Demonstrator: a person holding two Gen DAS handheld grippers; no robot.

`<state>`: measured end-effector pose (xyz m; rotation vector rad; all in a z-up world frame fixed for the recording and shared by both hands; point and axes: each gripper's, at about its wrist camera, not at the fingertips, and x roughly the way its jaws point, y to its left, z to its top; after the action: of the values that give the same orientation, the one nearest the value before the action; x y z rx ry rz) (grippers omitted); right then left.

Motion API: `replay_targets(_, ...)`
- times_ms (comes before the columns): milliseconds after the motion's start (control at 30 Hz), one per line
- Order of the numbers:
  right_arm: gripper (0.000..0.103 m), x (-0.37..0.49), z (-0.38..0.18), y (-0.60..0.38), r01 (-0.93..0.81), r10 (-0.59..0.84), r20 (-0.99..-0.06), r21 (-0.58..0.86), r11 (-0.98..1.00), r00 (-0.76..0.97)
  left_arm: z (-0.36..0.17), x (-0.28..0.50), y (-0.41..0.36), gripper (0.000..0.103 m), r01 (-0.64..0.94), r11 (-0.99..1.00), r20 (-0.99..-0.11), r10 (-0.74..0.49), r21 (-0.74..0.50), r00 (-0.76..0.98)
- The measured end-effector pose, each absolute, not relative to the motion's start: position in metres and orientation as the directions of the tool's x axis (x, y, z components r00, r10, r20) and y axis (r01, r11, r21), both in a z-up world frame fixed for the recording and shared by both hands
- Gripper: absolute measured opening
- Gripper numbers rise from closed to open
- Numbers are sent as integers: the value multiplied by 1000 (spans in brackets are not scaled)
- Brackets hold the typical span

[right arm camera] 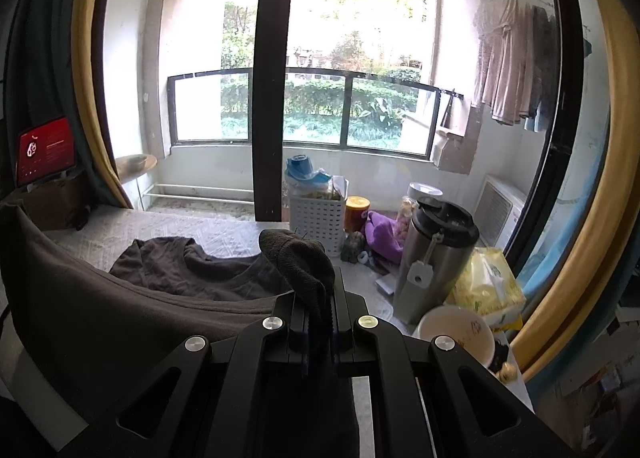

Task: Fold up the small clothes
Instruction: 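Lower the held hem onto the collar with both grippers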

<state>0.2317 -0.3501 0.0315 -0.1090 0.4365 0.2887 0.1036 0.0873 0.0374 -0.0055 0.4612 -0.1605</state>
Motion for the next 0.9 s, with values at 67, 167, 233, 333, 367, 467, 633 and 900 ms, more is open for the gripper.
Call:
replay_targets(67,7,242,32,-349,-298,252,-433,-40,954,865,38,111,89,13,154,987,-441,-156,-41,884)
replay_targets(167,7,255,32,-347,-300,254,-437,-39,953,863,37,122,92,13,153,987,-442,-156,-42,883)
replay_targets(233,7,266,31,-345,-301,254,-442,-38,953,861,36,131,93,13,152,988,-444,-154,-40,883)
replay_targets(333,7,282,28,-342,-302,255,-452,-35,953,855,33,144,95,13,151,988,-450,-150,-35,880)
replay_targets(367,7,289,27,-341,-303,254,-457,-35,952,852,32,148,95,13,151,988,-450,-149,-32,881)
replay_targets(467,7,307,21,-339,-304,255,-471,-30,952,844,26,165,98,13,151,988,-456,-150,-36,877)
replay_targets(633,7,345,3,-333,-310,262,-506,-13,950,822,12,194,101,13,156,987,-474,-158,-45,866)
replay_targets(900,7,406,-29,-321,-316,264,-561,6,949,785,-24,244,113,13,148,987,-527,-156,-59,836)
